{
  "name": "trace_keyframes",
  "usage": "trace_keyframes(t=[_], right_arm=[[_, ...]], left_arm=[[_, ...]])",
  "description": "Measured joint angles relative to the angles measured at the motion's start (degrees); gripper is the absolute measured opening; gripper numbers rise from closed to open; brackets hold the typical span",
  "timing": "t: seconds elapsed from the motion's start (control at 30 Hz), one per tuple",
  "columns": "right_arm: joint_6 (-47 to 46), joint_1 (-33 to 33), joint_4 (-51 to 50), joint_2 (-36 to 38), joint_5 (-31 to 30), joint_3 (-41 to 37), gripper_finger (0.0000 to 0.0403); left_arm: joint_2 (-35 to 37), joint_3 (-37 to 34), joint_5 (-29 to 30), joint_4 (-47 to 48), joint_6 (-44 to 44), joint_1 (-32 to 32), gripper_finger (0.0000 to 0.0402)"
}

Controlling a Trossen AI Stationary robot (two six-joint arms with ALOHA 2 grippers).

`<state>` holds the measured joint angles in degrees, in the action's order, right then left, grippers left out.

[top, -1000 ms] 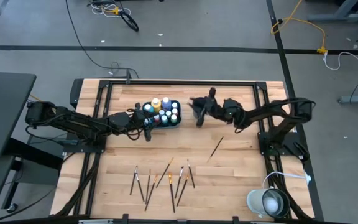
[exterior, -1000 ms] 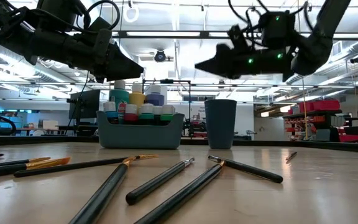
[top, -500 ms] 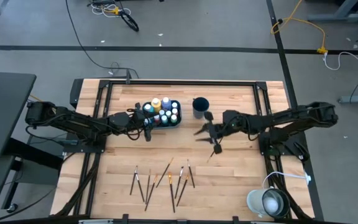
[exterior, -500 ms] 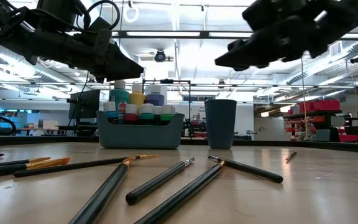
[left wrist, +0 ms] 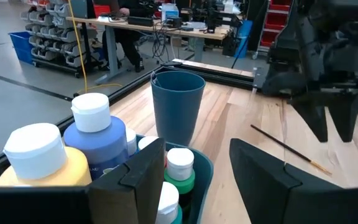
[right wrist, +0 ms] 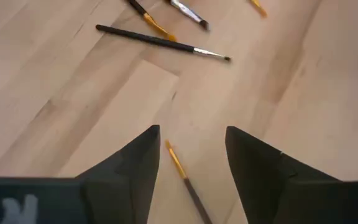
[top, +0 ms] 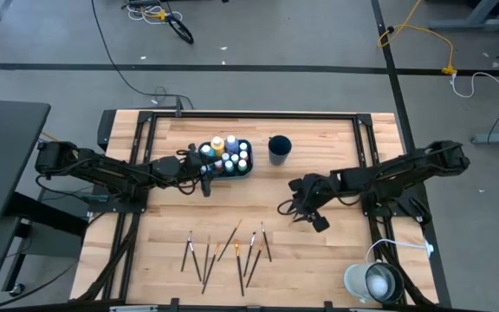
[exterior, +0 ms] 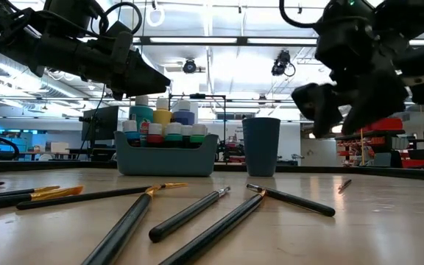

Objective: Pick & Place Paint Supplies
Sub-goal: Put the gold paint brush into the blue cup

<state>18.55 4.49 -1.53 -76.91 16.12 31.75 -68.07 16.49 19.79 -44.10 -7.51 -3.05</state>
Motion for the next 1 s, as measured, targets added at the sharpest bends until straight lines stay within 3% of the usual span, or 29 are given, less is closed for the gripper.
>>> trace_keyframes(t=[0.3,0.63,1.0], right_arm=[[1.56,0.24,3.47,-8.95,4.32,0.0,0.0166],[7.89,0.17,7.48,-15.81,4.54,0.03,0.0142],[9.0,0.02,7.56,-16.45,3.78,0.13,0.003]], left_arm=[[0.0,0.0,0.0,0.0,-0.81,0.02,0.019],[0.0,0.0,0.02,0.0,-0.79,0.02,0.019],[0.0,0.0,0.02,0.0,-0.65,0.01,0.019]])
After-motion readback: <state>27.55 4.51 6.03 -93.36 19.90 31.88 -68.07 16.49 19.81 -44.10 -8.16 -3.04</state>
